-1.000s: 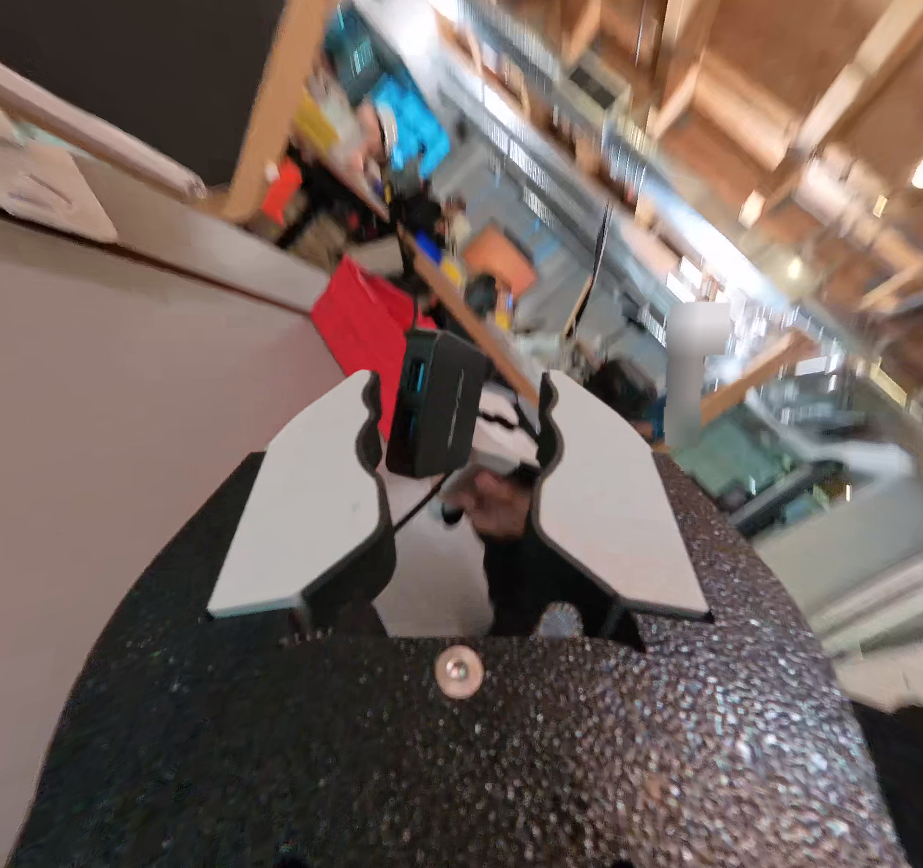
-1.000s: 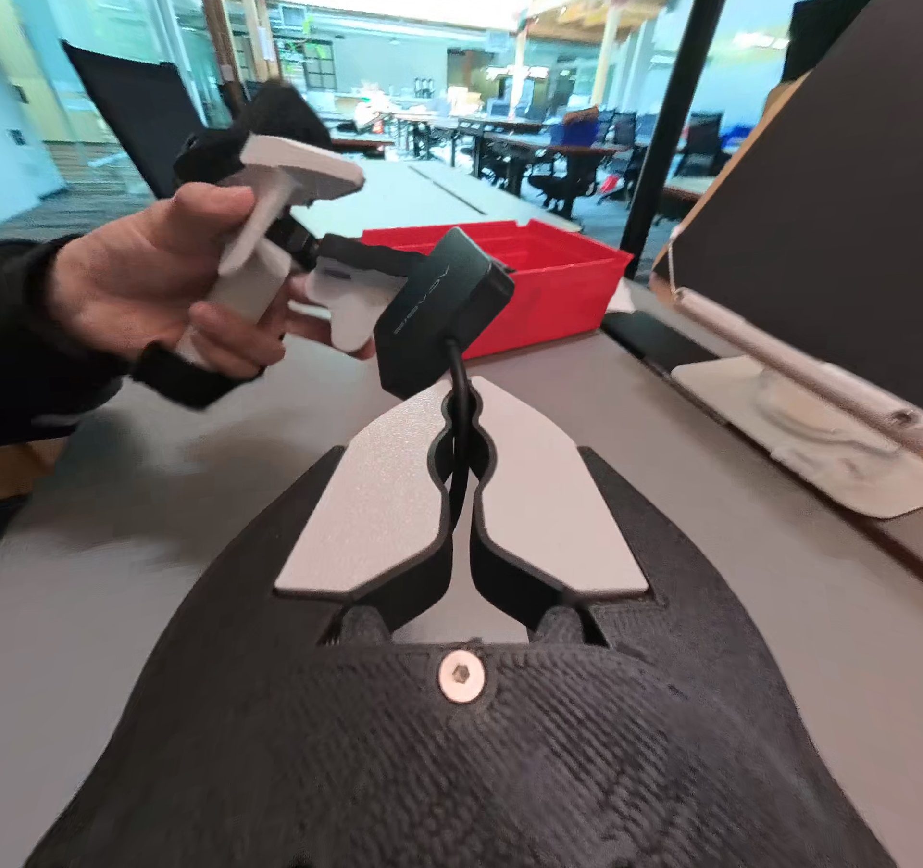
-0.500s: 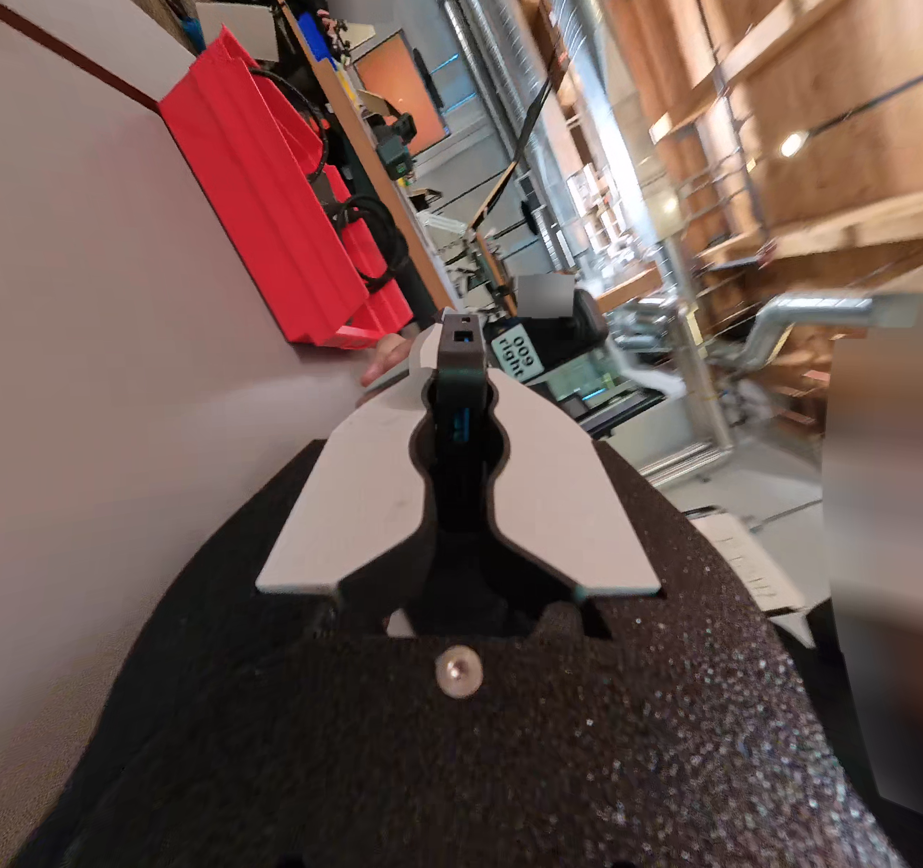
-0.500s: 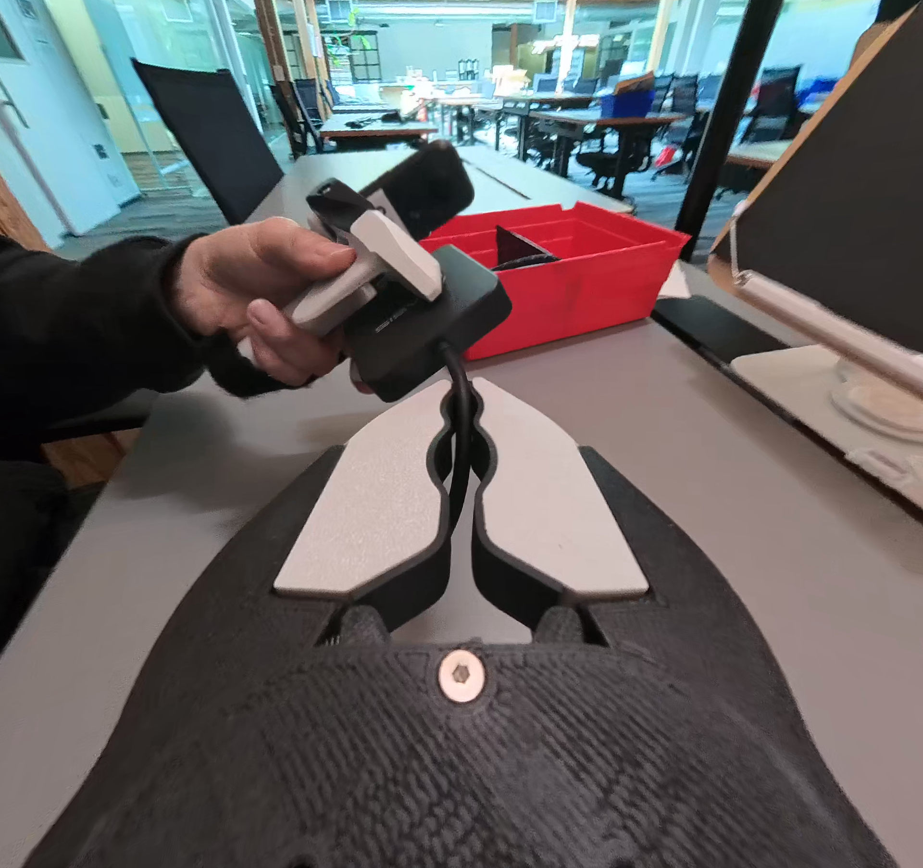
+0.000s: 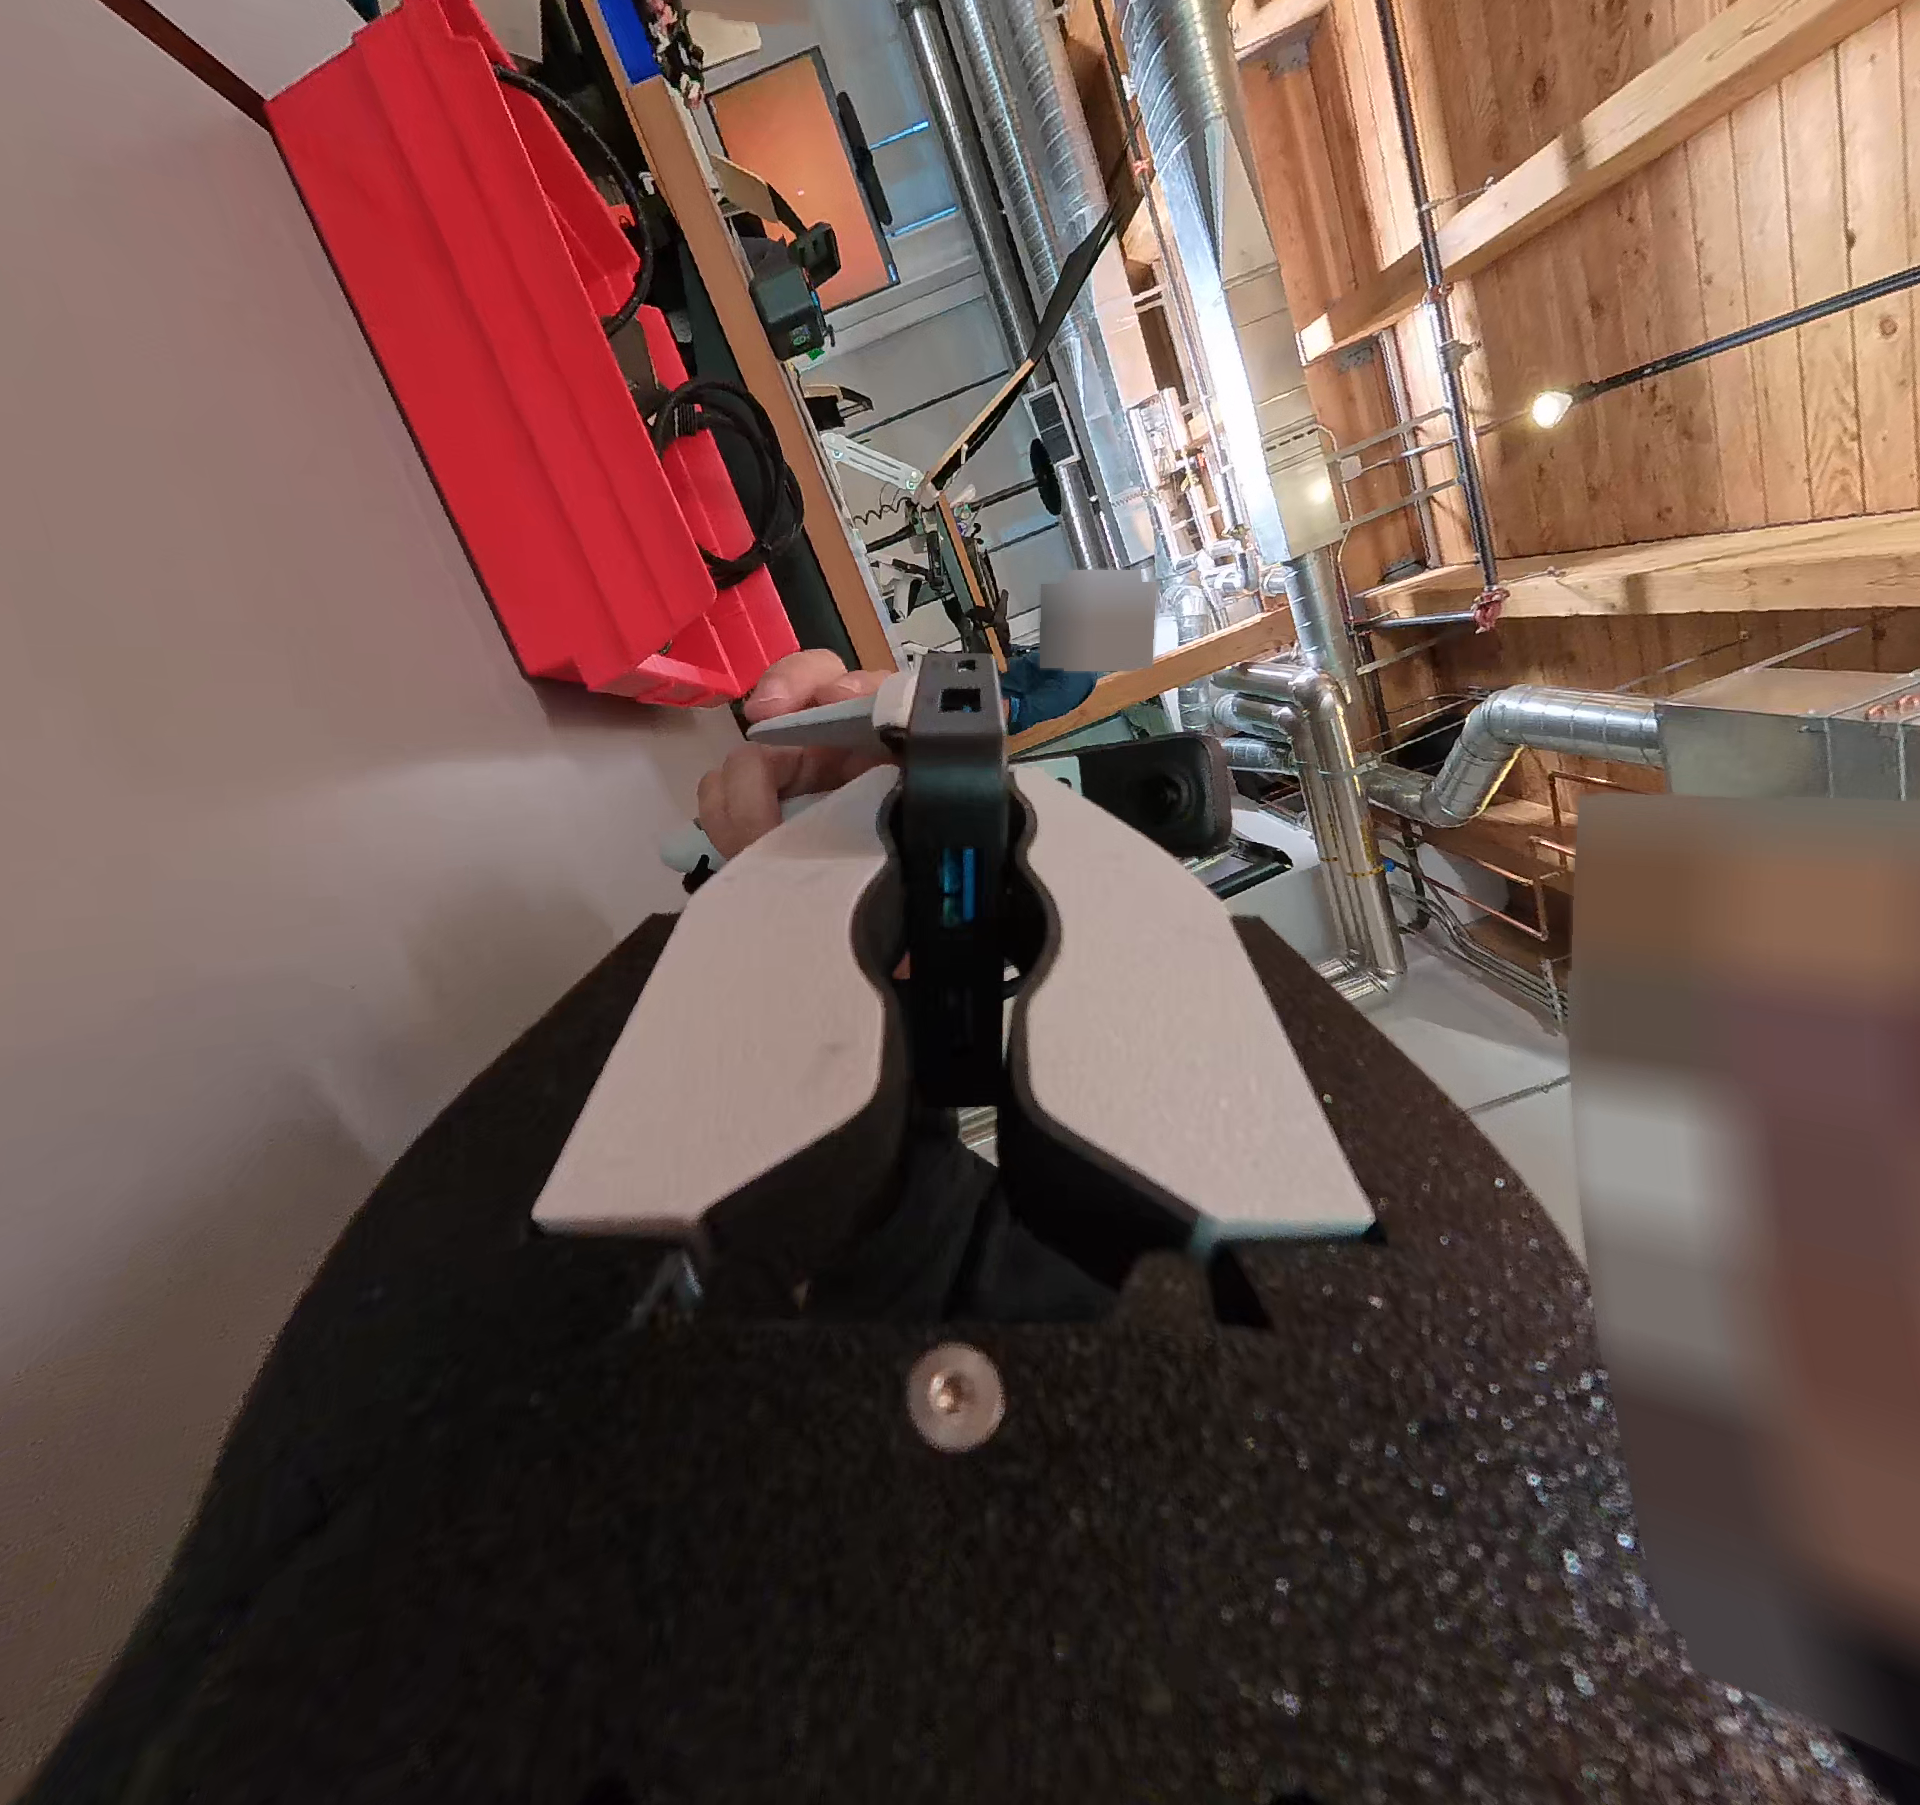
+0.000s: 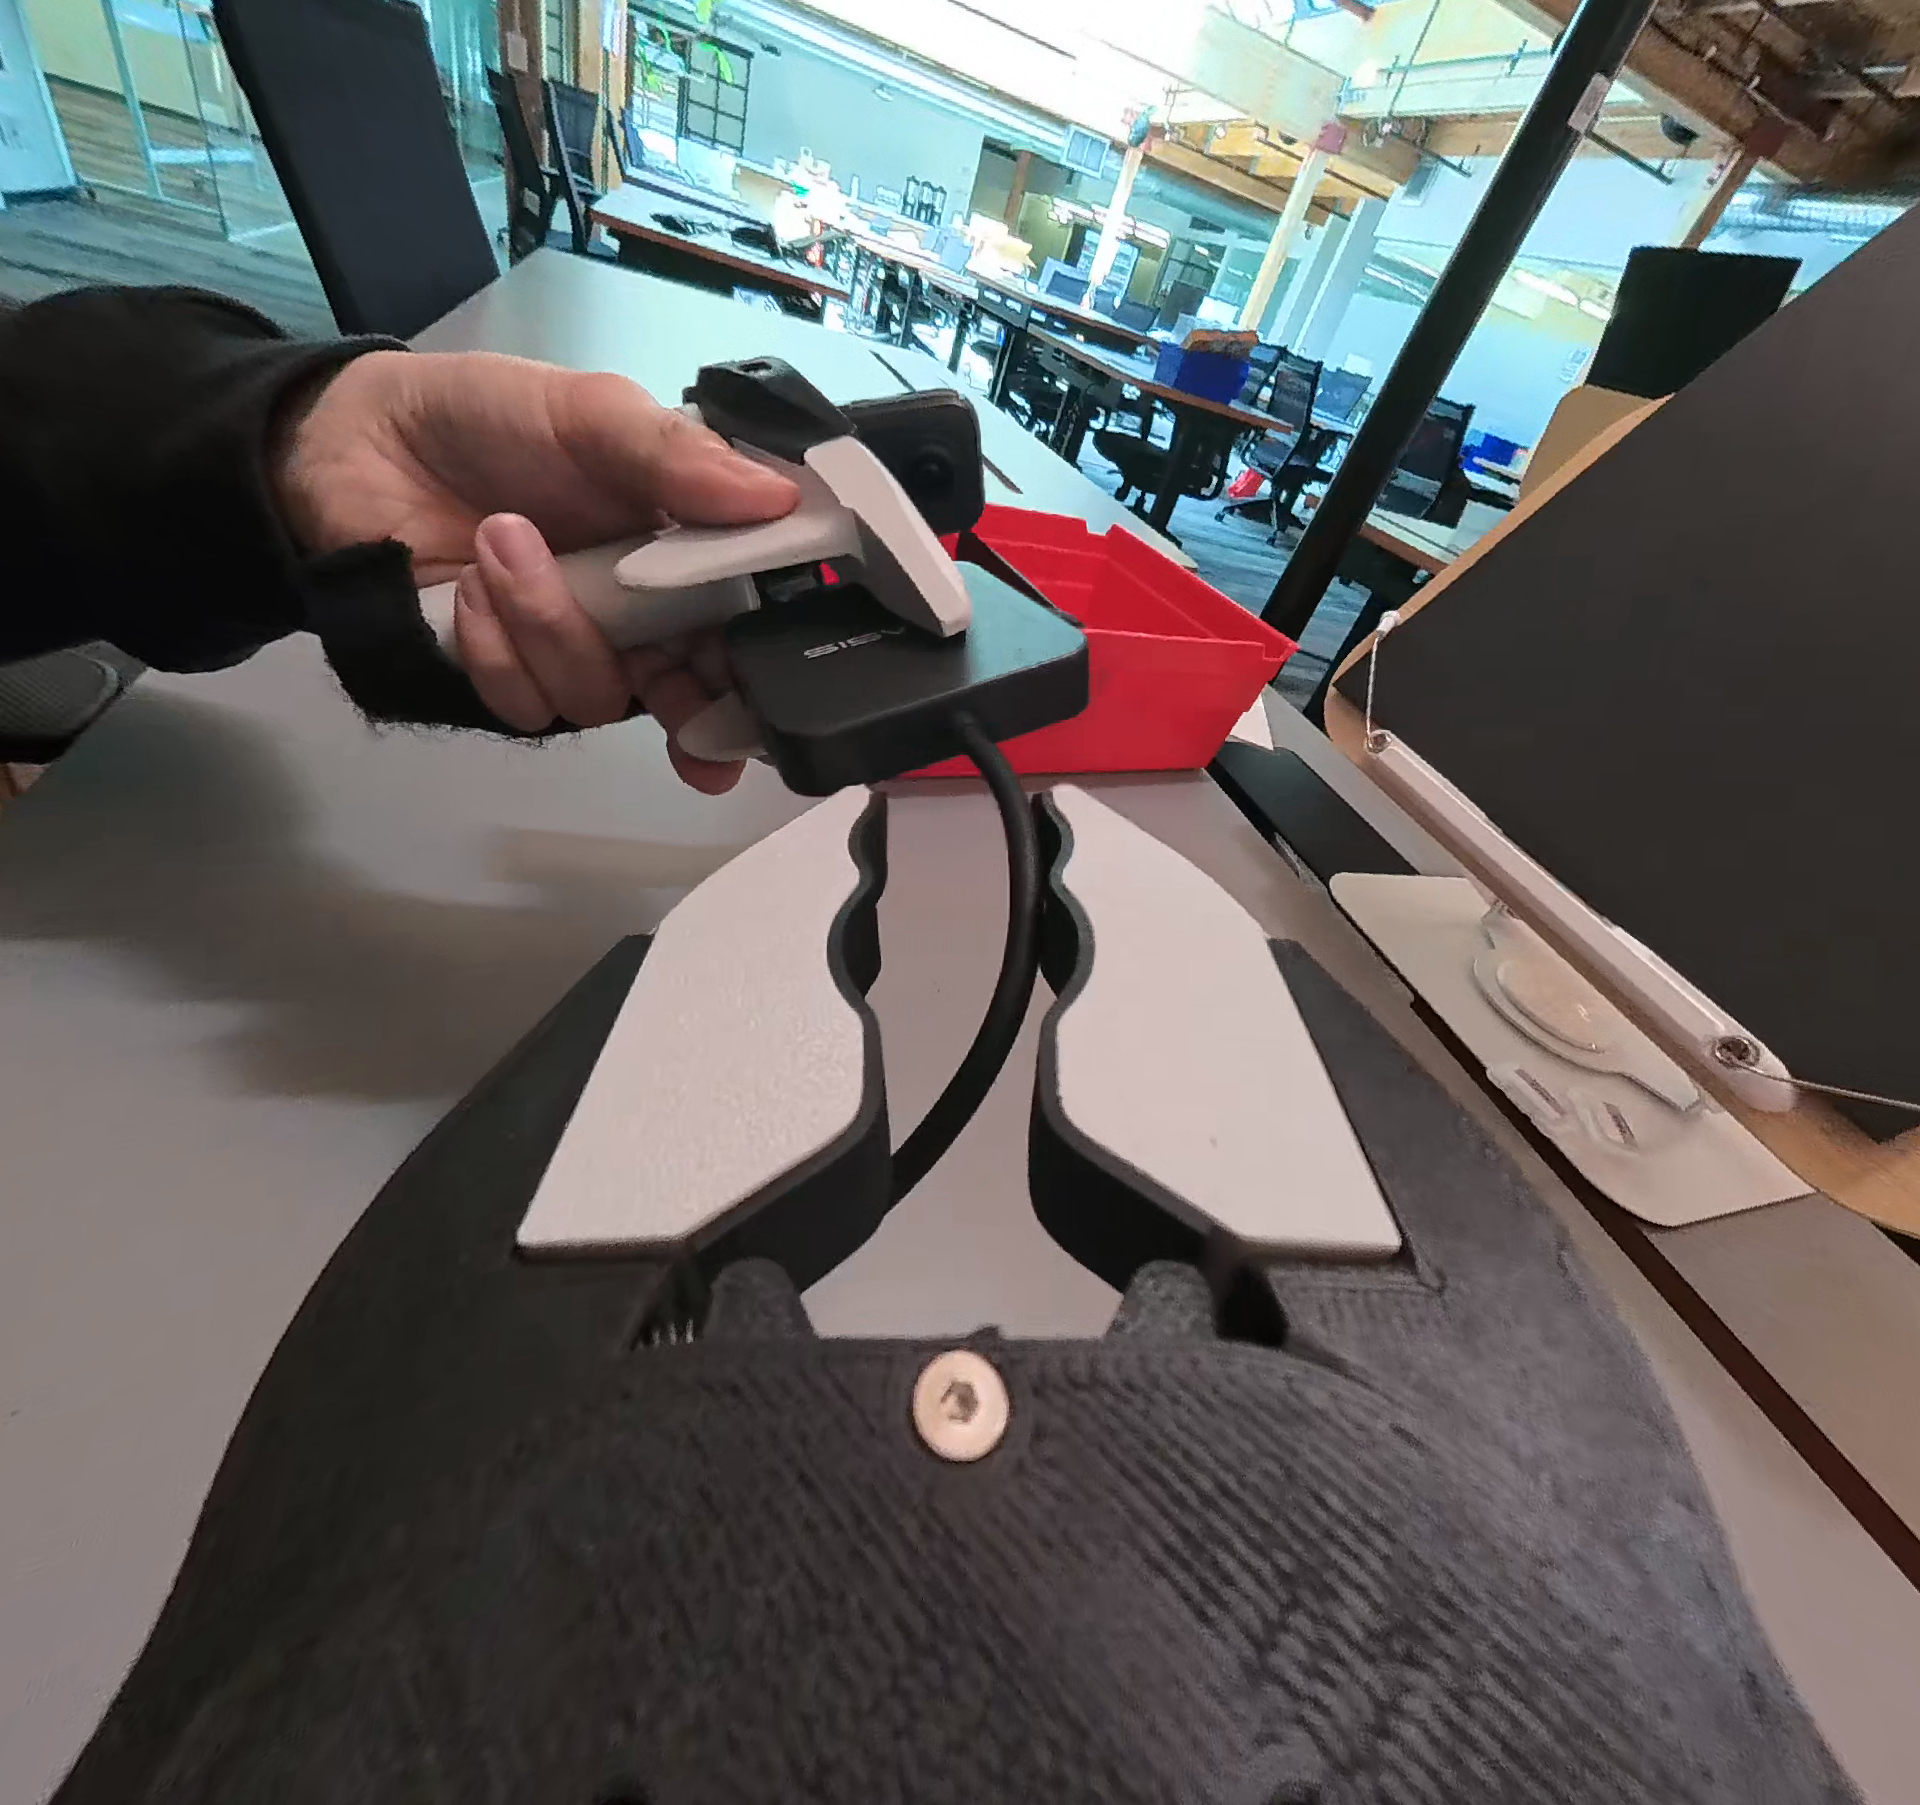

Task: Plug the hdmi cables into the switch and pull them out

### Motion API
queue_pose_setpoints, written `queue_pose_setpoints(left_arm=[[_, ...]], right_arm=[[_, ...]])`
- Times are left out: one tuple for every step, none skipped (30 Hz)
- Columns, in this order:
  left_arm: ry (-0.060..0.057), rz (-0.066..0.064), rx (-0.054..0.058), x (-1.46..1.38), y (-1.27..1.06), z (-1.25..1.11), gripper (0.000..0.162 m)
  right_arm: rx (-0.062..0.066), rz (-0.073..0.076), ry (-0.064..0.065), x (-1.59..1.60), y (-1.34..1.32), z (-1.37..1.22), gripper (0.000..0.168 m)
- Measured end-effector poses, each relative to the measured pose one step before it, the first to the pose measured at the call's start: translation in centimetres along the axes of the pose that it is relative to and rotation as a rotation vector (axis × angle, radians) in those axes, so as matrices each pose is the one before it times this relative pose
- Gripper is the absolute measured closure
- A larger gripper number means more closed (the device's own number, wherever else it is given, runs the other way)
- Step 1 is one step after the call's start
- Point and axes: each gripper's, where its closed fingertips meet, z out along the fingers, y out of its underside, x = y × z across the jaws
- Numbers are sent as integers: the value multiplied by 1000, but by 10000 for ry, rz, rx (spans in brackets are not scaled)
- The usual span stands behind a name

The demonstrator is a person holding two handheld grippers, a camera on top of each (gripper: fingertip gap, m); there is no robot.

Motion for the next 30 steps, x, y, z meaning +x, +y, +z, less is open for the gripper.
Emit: queue_pose_setpoints(left_arm=[[0, 31, 26, 55, -23, -31, 148], [4, 26, -11, 46, 24, -19, 149], [23, -31, -8, 40, 5, -11, 148], [12, -19, -15, 5, 8, -21, 148], [26, -7, -76, 25, 83, -9, 148], [31, -41, -118, 11, 128, 9, 148], [9, -54, -86, -6, 102, -6, 148], [-5, -28, -87, -18, 117, -4, 149], [6, -14, -148, 6, 214, -2, 149], [0, 0, -176, 3, 253, 30, 149], [-21, 10, -115, -16, 205, 48, 149], [-27, -4, -123, -52, 212, 87, 148], [-6, -13, -91, -40, 158, 76, 149], [35, -40, -42, 2, 68, 45, 149], [-3, -49, -6, -38, -3, 4, 149], [-45, 7, -16, -97, 13, -25, 148], [-1, -1, -39, -48, 43, -12, 148], [15, -58, -4, -50, 23, -5, 149], [-4, -45, 19, -72, -6, 3, 149], [2, -4, -28, -60, 51, 25, 149], [18, -14, -33, -35, 57, 43, 148], [14, -15, -8, -21, 43, 41, 149], [17, 4, -30, -17, 57, 46, 148], [27, -20, -46, -10, 71, 35, 149], [1, -6, -31, -56, 25, 9, 149], [-26, 5, -4, -64, -18, -12, 149], [-33, -18, 13, -87, -48, -36, 149], [0, -11, -14, -18, -14, -46, 148], [54, -30, -28, 53, 3, -49, 149], [38, -43, -25, 64, -3, -53, 149]], right_arm=[[81, 48, -58, 7, -105, -133, 141], [113, 2, -55, -31, -148, -122, 141], [154, -69, 1, 4, -195, -120, 141], [129, -63, -31, -56, -182, -62, 141], [60, -33, -88, -129, -119, -22, 141], [105, -116, -22, -78, -175, -23, 141], [140, -170, 65, 31, -227, -54, 141], [122, -115, -27, -62, -197, -79, 141], [35, 37, -128, -130, -49, -97, 141], [-20, 131, -67, 13, 88, -63, 141], [36, 92, -55, -26, 61, -12, 141], [214, 40, -212, -355, -173, 28, 144], [273, 56, -159, -302, -329, 26, 153], [146, 52, 43, 32, -221, 62, 157], [-91, 27, 85, 138, 82, 82, 160], [-118, -46, -57, -83, 118, 27, 161], [-32, -69, -51, -116, 45, 5, 161], [-24, -78, 13, -12, 37, -2, 162], [-83, -83, 23, 39, 94, -13, 161], [-71, -96, 14, 28, 63, -47, 159], [-36, -50, 9, 25, 36, -70, 158], [-47, -15, 14, 41, 32, -61, 156], [-45, -21, -50, -44, 27, -67, 155], [-35, -6, -83, -92, 38, -46, 155], [-84, -6, -48, -59, 131, -26, 155], [-103, -58, -5, -24, 177, 29, 156], [-74, -39, -33, -78, 149, 64, 158], [13, 32, 5, -6, 7, 60, 158], [106, 39, -11, -47, -119, 47, 158], [83, 115, -77, -124, -79, 68, 159]])
